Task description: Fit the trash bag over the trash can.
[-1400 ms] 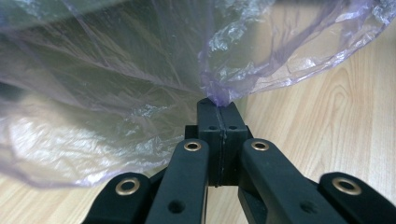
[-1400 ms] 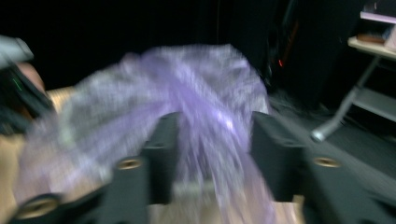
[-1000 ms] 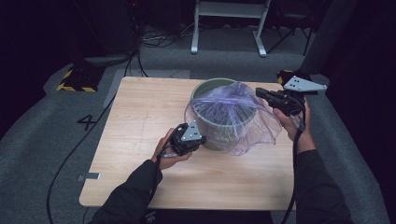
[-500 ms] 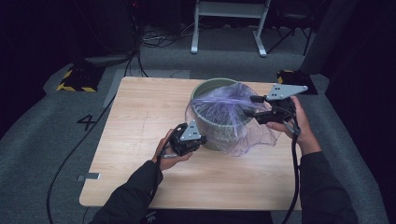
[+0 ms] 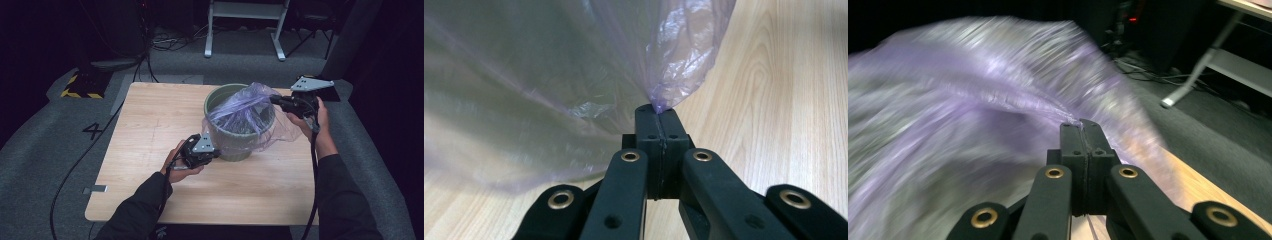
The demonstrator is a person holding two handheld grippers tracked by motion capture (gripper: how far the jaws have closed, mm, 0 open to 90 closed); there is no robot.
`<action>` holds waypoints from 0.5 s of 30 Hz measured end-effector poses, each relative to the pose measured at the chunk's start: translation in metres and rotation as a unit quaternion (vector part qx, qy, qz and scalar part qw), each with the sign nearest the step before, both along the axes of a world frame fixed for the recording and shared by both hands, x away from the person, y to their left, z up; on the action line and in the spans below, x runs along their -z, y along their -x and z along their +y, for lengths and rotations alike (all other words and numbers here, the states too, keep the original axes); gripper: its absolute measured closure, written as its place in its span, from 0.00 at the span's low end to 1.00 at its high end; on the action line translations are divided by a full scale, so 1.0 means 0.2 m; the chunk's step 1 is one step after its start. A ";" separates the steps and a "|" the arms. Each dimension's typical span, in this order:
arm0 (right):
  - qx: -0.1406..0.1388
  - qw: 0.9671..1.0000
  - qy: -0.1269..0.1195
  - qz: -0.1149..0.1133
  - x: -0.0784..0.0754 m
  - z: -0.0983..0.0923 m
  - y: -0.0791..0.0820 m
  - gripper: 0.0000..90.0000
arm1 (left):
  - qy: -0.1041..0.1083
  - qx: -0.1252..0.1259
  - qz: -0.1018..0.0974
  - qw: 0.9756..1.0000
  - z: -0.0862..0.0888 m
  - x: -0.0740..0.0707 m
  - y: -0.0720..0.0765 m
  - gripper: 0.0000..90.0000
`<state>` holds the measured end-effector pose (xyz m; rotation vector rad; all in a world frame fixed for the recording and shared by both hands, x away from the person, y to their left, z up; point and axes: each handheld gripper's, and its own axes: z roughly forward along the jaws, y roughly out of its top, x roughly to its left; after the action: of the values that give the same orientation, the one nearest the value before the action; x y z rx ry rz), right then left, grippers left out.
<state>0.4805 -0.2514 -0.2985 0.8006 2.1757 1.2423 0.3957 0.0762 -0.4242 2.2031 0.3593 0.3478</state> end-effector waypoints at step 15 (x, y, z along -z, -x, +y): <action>0.068 0.997 0.019 0.017 0.04 0.01 -0.19 1.00 | -0.013 0.018 0.011 1.000 0.09 0.03 0.04 1.00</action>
<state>0.5194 -0.2486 -0.3059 0.9447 2.1265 1.1231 0.3875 0.0933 -0.4300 2.2376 0.3279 0.3091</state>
